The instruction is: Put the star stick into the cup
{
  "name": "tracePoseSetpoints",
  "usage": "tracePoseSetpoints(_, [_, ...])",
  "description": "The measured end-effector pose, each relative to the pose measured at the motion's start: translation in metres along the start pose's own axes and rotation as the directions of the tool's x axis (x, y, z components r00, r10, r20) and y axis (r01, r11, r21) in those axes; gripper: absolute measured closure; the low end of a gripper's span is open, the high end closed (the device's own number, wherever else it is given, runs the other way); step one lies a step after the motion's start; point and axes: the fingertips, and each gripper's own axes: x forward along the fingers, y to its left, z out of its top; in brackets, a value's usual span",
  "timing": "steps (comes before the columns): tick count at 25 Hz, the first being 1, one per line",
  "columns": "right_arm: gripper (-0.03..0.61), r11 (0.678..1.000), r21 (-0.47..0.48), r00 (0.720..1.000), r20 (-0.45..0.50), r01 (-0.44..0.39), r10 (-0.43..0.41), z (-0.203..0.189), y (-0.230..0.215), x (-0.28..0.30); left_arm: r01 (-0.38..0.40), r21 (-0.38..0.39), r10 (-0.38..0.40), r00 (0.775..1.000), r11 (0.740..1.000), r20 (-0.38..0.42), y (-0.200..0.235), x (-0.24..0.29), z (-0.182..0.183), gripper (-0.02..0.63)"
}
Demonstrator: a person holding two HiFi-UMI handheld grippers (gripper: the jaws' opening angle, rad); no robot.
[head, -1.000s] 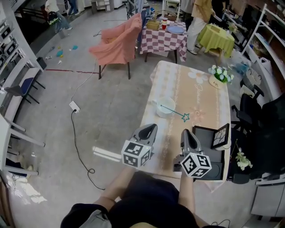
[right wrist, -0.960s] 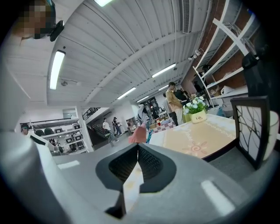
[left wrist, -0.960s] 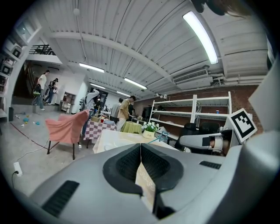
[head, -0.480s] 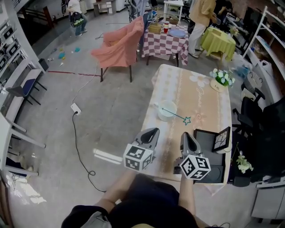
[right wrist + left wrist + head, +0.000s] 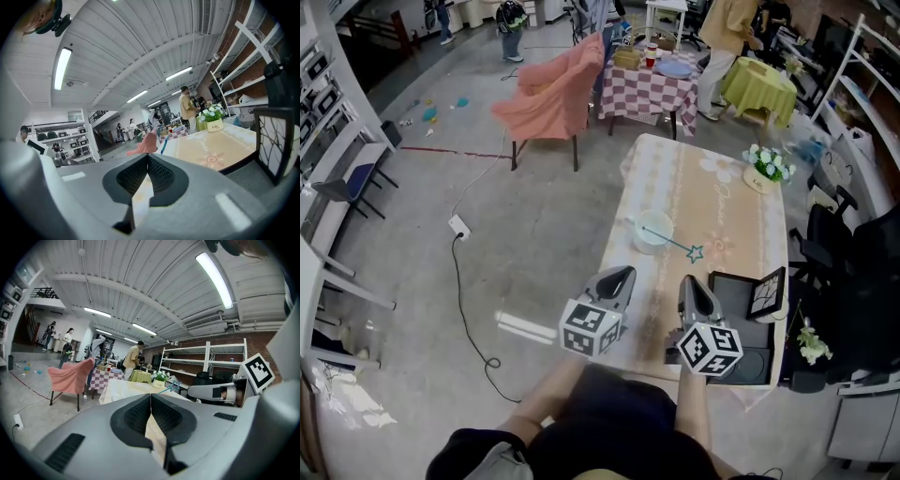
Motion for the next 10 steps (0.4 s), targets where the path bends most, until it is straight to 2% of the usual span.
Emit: tracePoseSetpoints(10, [0.574, 0.999, 0.013, 1.0, 0.009, 0.03, -0.03, 0.0007, -0.009, 0.002, 0.017, 0.004, -0.017, 1.0, 1.0, -0.011, -0.0024, 0.0041, -0.0024, 0.6])
